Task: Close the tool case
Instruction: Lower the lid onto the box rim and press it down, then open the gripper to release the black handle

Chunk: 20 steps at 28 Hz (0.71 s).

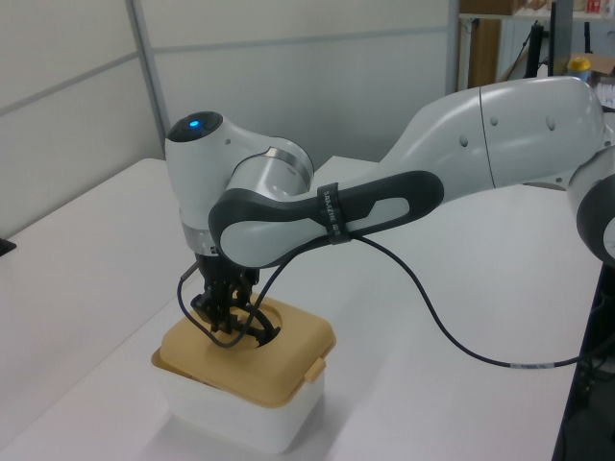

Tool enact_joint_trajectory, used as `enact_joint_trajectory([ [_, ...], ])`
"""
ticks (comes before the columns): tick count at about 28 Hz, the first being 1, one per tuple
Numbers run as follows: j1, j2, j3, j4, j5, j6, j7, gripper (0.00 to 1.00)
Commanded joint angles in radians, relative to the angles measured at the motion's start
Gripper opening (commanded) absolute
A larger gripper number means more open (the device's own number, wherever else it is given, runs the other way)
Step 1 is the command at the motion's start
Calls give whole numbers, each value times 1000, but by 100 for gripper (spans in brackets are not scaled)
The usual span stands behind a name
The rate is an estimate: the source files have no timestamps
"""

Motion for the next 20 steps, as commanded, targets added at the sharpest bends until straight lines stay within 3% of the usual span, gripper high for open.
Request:
enact_joint_trajectory([
  [1,4,-5,0,17,-12,-3,-16,100],
  [12,2,-67,2,15,5,-116,-80,100],
  [20,-38,-167,2,8,23,-283,-154,100],
])
